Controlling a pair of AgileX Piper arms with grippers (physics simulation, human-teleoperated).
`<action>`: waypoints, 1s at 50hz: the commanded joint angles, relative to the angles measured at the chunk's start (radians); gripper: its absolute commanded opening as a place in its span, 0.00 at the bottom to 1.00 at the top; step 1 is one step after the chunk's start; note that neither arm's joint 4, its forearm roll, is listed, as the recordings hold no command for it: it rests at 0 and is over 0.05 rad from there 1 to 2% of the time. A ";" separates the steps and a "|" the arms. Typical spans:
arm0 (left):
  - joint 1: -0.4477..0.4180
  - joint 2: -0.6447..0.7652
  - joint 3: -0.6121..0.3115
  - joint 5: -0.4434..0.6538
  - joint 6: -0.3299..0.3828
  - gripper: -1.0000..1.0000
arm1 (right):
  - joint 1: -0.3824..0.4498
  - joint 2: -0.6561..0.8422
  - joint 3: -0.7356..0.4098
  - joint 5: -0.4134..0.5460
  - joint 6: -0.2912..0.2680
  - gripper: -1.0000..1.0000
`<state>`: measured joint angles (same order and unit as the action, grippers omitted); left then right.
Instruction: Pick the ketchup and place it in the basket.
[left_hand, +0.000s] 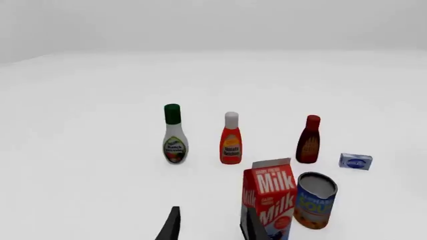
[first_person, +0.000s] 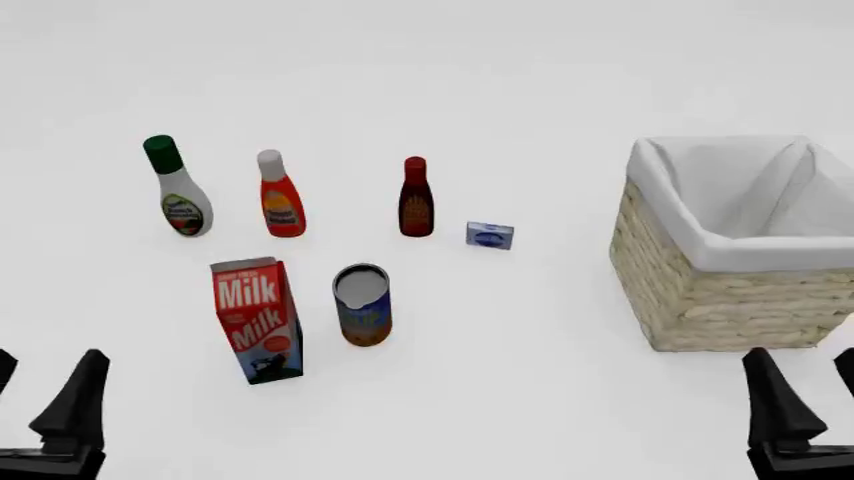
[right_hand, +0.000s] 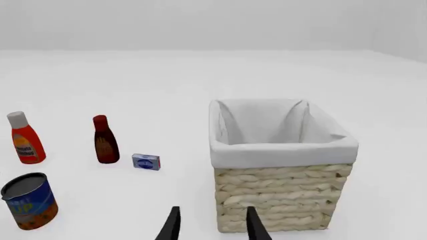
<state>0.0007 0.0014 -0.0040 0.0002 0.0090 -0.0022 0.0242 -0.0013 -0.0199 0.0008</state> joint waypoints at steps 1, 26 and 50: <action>0.030 0.002 -0.025 -0.003 0.073 1.00 | -0.003 -0.018 -0.002 0.019 0.002 1.00; 0.006 0.587 -0.279 -0.187 0.120 1.00 | -0.023 -0.023 -0.001 0.005 0.003 1.00; -0.103 0.954 -0.660 -0.048 0.083 1.00 | -0.013 -0.022 -0.002 0.006 -0.003 1.00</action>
<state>-0.0535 0.8351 -0.5256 -0.1197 0.1022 -0.0203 0.0019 -0.0038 -0.0154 0.0017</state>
